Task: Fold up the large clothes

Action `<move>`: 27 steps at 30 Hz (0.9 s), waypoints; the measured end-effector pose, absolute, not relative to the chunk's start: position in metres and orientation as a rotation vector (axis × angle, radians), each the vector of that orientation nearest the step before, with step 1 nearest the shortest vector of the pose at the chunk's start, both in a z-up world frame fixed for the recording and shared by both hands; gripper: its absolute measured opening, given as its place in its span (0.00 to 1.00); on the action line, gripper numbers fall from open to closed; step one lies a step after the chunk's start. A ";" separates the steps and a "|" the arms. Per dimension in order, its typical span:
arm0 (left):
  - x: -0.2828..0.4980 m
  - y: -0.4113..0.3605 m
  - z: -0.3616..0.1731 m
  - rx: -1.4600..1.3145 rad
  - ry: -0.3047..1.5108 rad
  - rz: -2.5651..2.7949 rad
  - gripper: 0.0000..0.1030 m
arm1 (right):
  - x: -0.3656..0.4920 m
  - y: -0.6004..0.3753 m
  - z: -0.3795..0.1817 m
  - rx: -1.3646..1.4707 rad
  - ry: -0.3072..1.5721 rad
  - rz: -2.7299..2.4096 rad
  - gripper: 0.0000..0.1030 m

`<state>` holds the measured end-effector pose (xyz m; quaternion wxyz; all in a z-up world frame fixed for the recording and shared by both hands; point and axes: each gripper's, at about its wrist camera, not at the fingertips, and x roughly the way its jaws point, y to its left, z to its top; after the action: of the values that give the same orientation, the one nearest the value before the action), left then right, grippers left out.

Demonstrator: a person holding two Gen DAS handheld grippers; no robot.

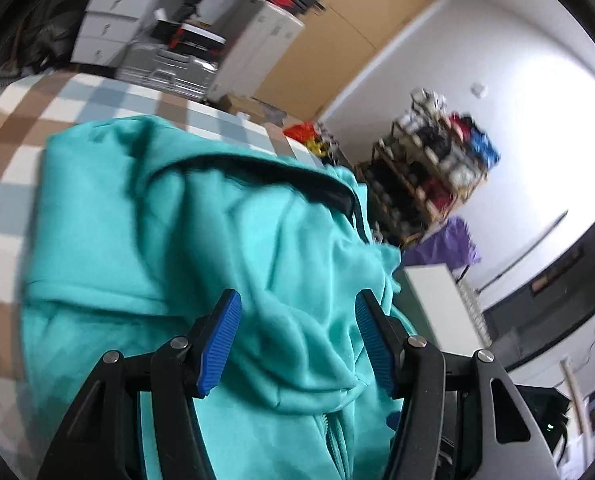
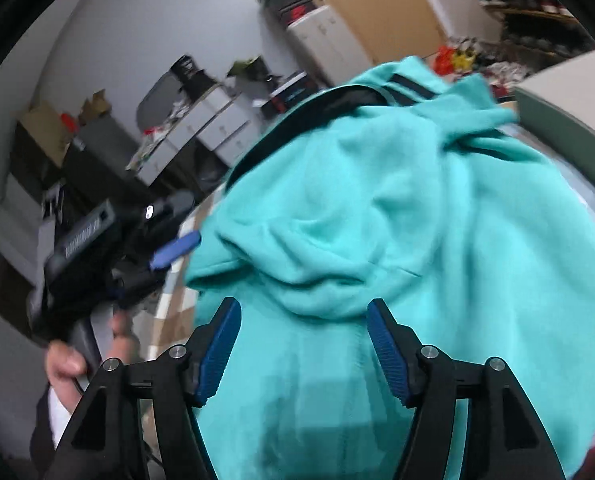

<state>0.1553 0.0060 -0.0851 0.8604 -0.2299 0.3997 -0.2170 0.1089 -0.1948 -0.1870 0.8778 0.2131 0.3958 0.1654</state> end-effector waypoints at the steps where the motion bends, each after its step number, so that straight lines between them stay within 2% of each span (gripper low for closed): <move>1: 0.160 -0.002 -0.089 -0.442 0.846 -0.441 0.52 | 0.109 -0.201 -0.185 0.463 0.810 0.357 0.65; 3: 0.172 -0.021 -0.102 -0.341 0.884 -0.395 0.52 | 0.109 -0.205 -0.181 0.452 0.790 0.343 0.65; 6: 0.193 -0.033 -0.141 -0.286 1.037 -0.314 0.52 | 0.111 -0.214 -0.182 0.465 0.788 0.332 0.66; 11: 0.198 -0.036 -0.152 -0.258 1.037 -0.297 0.52 | 0.113 -0.220 -0.192 0.533 0.819 0.349 0.66; 17: 0.186 -0.022 -0.134 -0.278 1.031 -0.308 0.52 | 0.110 -0.231 -0.190 0.544 0.804 0.336 0.70; 22: 0.186 -0.002 -0.099 -0.298 0.953 -0.272 0.54 | 0.110 -0.236 -0.192 0.587 0.819 0.325 0.72; 24: 0.207 -0.003 -0.082 -0.235 0.939 -0.229 0.59 | 0.110 -0.234 -0.192 0.601 0.826 0.343 0.72; 27: 0.244 -0.021 -0.070 -0.039 0.930 -0.140 0.59 | 0.110 -0.229 -0.189 0.552 0.818 0.352 0.72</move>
<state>0.2443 -0.0214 -0.0700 0.8913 -0.0189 0.4480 -0.0676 0.1098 -0.2292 -0.1893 0.8658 0.2635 0.3907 0.1683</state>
